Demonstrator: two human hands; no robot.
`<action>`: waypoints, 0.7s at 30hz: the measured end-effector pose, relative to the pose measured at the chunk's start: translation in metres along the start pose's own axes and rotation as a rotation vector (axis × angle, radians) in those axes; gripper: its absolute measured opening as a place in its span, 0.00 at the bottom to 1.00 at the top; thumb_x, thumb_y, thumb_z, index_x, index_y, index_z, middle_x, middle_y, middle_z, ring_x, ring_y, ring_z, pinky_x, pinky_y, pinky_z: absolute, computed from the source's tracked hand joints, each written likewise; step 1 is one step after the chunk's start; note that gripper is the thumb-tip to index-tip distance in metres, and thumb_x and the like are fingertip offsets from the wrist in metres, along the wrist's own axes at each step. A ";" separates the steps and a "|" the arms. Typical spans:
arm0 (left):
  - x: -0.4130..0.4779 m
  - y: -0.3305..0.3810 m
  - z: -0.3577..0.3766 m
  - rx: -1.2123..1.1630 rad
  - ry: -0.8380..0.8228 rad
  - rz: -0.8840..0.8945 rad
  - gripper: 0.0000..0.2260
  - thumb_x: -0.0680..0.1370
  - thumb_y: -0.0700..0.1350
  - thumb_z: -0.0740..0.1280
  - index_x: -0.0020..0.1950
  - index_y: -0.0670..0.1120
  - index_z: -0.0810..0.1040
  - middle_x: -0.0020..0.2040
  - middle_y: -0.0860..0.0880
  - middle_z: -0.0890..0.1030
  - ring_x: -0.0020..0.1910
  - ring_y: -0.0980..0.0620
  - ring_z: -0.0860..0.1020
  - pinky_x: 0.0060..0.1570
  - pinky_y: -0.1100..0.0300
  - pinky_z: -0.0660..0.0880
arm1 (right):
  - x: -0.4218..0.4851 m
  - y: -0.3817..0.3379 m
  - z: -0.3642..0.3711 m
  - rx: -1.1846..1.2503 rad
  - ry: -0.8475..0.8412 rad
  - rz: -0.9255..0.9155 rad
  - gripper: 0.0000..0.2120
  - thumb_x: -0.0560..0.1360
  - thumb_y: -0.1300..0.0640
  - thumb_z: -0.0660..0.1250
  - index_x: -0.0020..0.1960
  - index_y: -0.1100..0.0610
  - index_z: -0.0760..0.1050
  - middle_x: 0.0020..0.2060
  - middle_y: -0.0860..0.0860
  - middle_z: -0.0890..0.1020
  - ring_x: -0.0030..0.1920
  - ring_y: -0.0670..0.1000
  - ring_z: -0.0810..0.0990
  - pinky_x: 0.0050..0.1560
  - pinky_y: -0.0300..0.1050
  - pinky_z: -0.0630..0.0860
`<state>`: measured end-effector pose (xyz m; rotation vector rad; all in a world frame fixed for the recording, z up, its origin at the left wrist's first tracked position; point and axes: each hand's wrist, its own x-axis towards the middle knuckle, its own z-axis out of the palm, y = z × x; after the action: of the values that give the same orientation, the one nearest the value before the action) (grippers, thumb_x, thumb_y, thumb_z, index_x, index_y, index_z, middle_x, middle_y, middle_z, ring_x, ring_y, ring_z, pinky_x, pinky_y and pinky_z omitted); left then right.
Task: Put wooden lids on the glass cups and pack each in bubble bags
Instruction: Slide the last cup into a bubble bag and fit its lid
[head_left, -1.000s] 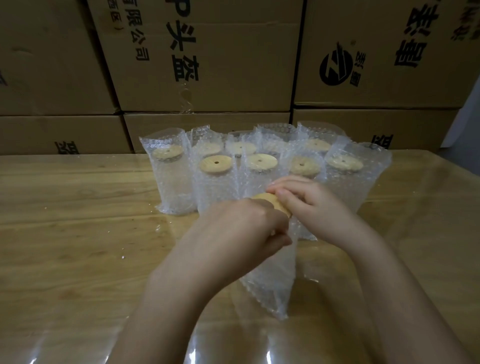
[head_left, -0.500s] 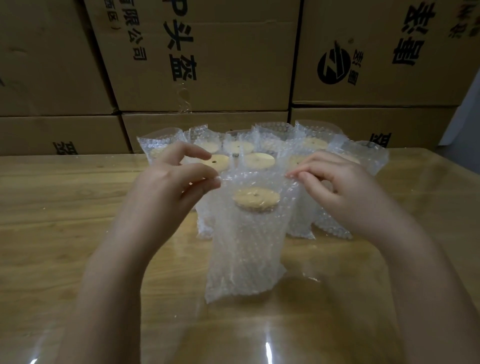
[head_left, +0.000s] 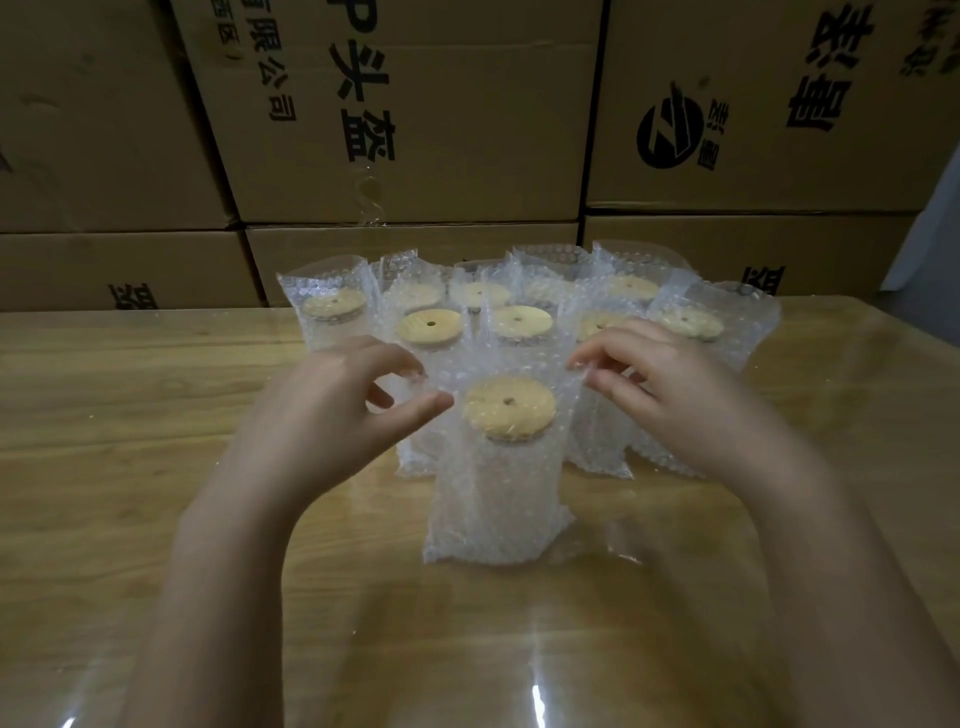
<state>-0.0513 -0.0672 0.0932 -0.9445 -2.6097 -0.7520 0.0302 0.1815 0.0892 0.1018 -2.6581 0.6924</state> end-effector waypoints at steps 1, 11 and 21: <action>0.000 -0.001 0.000 0.001 0.004 -0.002 0.22 0.67 0.69 0.57 0.49 0.58 0.79 0.48 0.62 0.79 0.43 0.65 0.78 0.43 0.55 0.80 | 0.001 0.001 0.001 0.024 0.023 -0.004 0.07 0.78 0.53 0.61 0.52 0.46 0.76 0.48 0.38 0.75 0.49 0.39 0.75 0.53 0.43 0.75; 0.001 -0.003 0.000 -0.061 0.229 0.069 0.03 0.74 0.47 0.71 0.45 0.50 0.84 0.41 0.60 0.80 0.40 0.63 0.78 0.42 0.54 0.78 | 0.006 0.003 0.004 -0.092 0.286 -0.113 0.04 0.77 0.56 0.67 0.47 0.54 0.81 0.41 0.43 0.79 0.46 0.50 0.78 0.49 0.54 0.75; 0.004 -0.010 0.006 -0.139 0.230 0.092 0.02 0.74 0.45 0.71 0.44 0.52 0.82 0.41 0.60 0.81 0.40 0.62 0.79 0.40 0.61 0.76 | 0.003 0.011 0.002 0.112 0.200 -0.045 0.03 0.74 0.55 0.68 0.45 0.49 0.81 0.40 0.40 0.80 0.45 0.40 0.78 0.47 0.36 0.76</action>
<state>-0.0610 -0.0686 0.0859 -0.9473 -2.3252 -0.9663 0.0250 0.1899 0.0842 0.1163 -2.4195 0.7935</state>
